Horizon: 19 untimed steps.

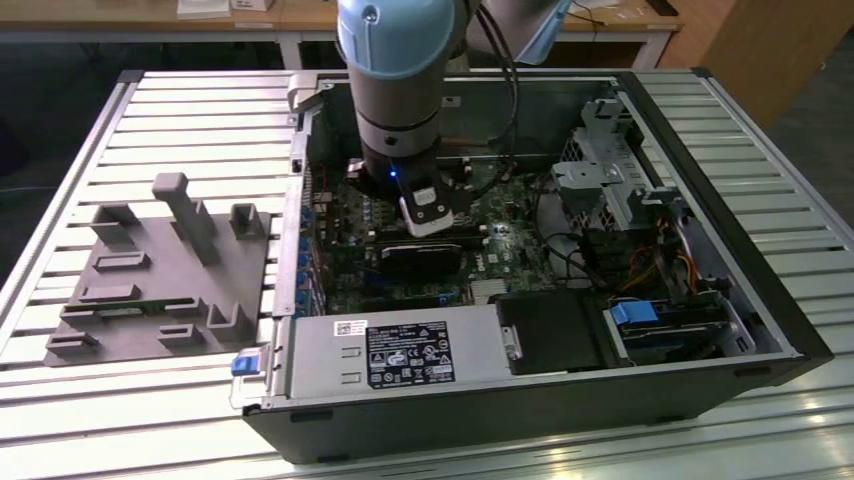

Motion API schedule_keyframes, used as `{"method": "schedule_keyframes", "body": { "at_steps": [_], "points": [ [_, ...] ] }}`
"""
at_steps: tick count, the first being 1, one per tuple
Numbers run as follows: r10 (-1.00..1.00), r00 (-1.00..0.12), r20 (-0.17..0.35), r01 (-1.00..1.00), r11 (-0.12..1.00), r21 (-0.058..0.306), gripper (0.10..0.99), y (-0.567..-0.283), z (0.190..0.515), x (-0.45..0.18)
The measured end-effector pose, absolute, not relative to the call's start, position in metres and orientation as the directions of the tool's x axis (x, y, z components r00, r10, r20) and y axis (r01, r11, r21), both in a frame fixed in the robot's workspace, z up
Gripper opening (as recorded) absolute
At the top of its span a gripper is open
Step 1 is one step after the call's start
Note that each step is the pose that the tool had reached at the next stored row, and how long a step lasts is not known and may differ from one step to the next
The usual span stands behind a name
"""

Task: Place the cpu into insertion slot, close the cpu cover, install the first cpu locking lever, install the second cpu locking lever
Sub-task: 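Install the second cpu locking lever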

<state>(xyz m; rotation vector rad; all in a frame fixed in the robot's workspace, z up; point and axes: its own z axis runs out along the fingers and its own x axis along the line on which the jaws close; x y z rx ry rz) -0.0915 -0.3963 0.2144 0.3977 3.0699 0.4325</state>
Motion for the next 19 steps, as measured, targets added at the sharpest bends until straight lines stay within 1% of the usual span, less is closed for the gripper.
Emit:
{"method": "schedule_keyframes", "body": {
  "at_steps": [3,19],
  "points": [
    [0.252,-0.967,0.019,0.248,0.929,0.274,0.102,-0.396,0.220,-0.091],
    [0.252,-0.967,0.019,0.248,0.929,0.274,0.102,-0.391,0.220,-0.057]
  ]
}}
